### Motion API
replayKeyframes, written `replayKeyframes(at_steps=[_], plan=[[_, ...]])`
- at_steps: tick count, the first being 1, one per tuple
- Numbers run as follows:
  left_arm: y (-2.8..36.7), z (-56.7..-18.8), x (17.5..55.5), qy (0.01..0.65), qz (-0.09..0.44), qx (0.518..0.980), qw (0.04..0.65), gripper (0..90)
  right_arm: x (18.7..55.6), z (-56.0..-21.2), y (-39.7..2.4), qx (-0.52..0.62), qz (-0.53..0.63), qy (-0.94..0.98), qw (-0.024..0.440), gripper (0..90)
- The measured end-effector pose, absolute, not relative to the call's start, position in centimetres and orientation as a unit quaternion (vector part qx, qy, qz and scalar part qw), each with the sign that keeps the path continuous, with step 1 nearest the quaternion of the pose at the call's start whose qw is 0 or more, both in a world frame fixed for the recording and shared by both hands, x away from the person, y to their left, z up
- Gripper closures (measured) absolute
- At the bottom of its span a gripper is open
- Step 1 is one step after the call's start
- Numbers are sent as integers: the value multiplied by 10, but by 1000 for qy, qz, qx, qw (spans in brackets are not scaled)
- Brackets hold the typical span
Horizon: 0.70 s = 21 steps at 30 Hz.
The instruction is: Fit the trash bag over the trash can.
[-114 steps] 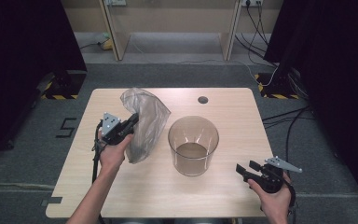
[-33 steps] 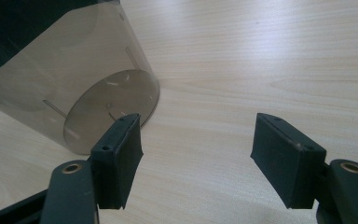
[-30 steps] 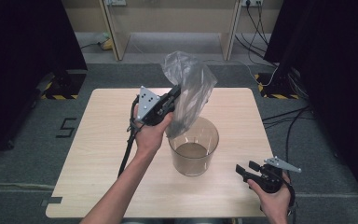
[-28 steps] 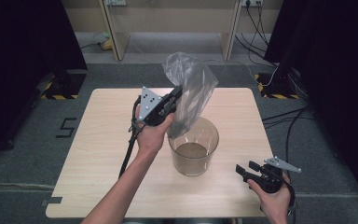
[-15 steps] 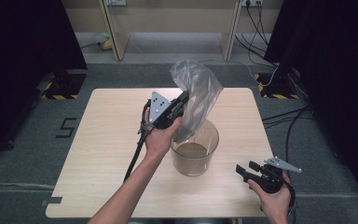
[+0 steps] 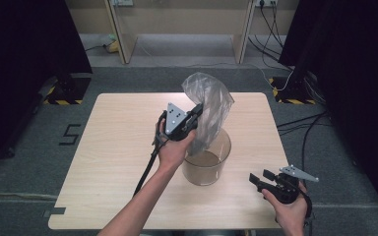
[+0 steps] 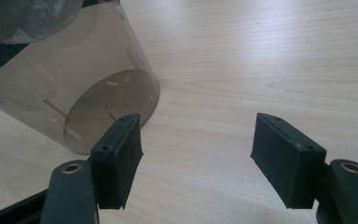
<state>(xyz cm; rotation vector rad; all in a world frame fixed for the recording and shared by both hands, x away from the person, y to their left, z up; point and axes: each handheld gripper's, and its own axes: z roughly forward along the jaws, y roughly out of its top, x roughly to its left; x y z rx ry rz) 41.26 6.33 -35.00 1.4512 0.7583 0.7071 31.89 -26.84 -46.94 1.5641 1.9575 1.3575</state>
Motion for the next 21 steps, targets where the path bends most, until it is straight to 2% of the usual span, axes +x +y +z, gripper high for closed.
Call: replayKeyframes(at_steps=[13,21], plan=[[74,-362,409,315,299,660,613,891,319,-458,-267,538,484,674,150,339],[79,-368,406,293,276,693,598,863,337,-415,-252,514,518,663,165,355]])
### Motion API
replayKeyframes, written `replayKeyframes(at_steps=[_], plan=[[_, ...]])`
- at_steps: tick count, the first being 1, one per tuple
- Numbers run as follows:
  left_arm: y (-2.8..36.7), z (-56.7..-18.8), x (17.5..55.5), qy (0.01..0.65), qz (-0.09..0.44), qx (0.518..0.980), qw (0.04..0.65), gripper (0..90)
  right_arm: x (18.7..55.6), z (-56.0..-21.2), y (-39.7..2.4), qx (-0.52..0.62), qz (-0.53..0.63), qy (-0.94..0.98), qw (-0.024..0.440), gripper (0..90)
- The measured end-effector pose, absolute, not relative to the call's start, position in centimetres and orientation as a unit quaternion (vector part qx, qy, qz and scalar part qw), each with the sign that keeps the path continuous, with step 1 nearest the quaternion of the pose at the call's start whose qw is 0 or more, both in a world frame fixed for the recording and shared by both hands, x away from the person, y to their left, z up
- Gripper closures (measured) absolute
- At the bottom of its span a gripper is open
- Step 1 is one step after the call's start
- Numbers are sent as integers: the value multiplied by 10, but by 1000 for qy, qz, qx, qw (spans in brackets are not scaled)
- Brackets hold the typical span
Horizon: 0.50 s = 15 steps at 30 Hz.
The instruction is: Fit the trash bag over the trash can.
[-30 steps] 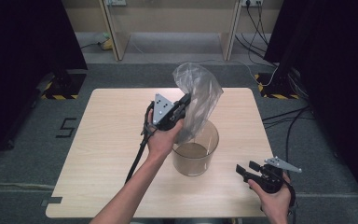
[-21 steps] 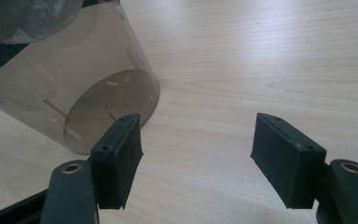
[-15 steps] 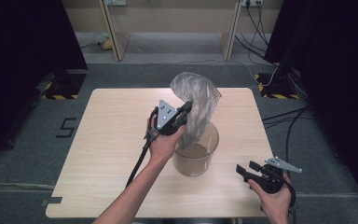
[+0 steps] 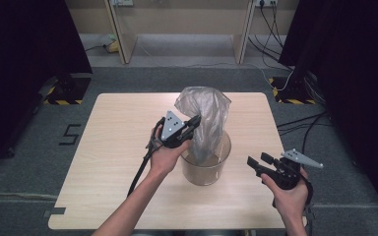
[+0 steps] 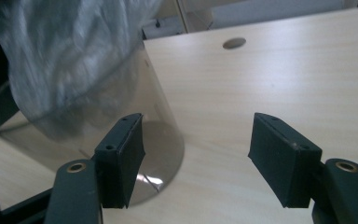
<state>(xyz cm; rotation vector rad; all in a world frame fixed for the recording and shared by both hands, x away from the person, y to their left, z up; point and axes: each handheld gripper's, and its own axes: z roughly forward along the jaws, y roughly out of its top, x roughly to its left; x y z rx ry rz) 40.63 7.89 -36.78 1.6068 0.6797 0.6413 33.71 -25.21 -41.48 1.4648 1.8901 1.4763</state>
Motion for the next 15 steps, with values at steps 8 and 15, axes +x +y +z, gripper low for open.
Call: replayKeyframes(at_steps=[8,15], plan=[[83,-369,399,259,229,743,574,771,366,-378,-219,482,529,679,164,408],[102,-363,385,243,229,760,558,562,379,-361,-194,460,531,693,161,414]])
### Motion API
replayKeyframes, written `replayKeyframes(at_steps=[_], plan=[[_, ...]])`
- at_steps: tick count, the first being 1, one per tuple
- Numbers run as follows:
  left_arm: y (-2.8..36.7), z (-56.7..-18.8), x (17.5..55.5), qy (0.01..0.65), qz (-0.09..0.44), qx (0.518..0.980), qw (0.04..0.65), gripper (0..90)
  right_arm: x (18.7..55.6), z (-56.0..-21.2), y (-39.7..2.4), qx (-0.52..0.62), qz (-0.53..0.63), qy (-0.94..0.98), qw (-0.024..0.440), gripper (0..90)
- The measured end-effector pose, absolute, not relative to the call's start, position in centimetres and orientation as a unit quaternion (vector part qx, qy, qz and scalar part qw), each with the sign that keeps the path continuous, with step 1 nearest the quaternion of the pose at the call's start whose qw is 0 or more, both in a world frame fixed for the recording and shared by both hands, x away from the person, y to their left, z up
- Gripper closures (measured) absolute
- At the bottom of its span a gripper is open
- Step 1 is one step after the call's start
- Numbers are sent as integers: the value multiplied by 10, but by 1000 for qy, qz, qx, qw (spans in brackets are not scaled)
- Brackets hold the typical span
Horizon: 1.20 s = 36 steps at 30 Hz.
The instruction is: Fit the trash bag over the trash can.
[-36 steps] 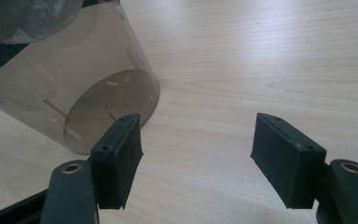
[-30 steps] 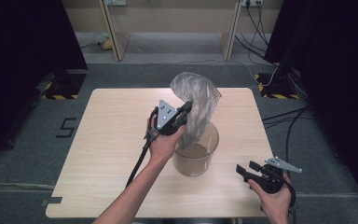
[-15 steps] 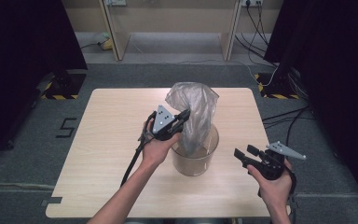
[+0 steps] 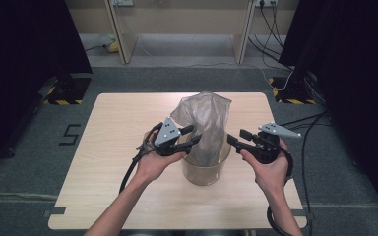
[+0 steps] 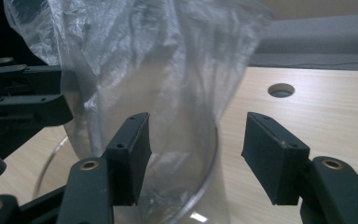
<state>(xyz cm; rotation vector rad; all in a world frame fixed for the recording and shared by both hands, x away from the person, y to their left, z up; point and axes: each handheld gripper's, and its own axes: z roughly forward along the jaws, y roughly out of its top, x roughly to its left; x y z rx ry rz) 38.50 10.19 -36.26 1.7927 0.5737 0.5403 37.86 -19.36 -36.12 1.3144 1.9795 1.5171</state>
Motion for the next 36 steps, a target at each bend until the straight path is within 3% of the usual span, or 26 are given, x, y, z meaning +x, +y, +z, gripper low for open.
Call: replayKeyframes(at_steps=[16,27,31,36], plan=[[146,-337,354,254,297,731,559,399,385,-353,-174,447,528,705,159,416],[134,-329,360,225,330,736,547,400,380,-341,-181,445,533,699,171,422],[123,-331,360,192,326,759,530,491,379,-337,-185,446,537,694,175,423],[109,-339,357,151,299,792,511,704,376,-329,-189,447,544,687,182,421]])
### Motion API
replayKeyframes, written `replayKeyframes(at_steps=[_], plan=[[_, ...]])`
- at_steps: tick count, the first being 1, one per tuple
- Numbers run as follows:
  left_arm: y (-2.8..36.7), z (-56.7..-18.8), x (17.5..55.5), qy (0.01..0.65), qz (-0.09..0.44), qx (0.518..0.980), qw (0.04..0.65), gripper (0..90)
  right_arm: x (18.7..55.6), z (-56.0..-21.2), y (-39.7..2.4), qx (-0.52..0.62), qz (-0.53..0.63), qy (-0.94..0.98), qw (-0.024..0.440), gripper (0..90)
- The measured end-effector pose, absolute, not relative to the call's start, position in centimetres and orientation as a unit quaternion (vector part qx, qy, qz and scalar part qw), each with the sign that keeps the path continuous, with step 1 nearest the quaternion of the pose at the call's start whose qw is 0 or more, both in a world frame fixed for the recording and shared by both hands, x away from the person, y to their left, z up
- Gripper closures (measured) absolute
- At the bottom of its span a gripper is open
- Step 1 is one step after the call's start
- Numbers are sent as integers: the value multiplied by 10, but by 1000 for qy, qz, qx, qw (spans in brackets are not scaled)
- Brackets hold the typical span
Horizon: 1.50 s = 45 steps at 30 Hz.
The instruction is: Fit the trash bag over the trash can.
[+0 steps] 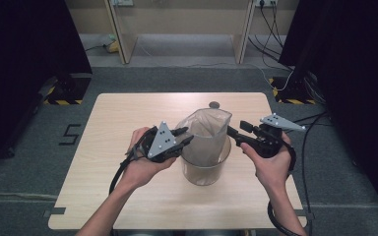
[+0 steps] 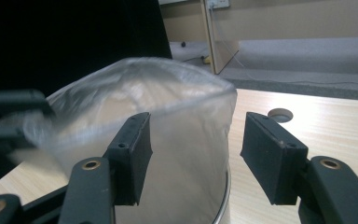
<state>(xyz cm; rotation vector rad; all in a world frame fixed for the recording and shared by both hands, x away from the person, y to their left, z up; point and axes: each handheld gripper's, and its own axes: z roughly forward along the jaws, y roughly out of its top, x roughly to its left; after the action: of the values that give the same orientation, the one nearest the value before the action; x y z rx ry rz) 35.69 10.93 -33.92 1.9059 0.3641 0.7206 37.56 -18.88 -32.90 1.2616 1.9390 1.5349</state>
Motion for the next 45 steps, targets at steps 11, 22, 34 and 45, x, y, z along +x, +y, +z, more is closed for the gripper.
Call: replayKeyframes(at_steps=[11,22,34,45], plan=[[86,-356,327,100,262,824,492,758,360,-325,-188,455,543,687,163,403],[80,-363,321,100,261,827,487,770,340,-329,-179,463,518,704,142,423],[84,-391,297,81,235,847,470,855,338,-359,-188,480,452,741,127,830],[92,-402,290,92,236,838,483,732,349,-383,-188,490,404,758,145,832]])
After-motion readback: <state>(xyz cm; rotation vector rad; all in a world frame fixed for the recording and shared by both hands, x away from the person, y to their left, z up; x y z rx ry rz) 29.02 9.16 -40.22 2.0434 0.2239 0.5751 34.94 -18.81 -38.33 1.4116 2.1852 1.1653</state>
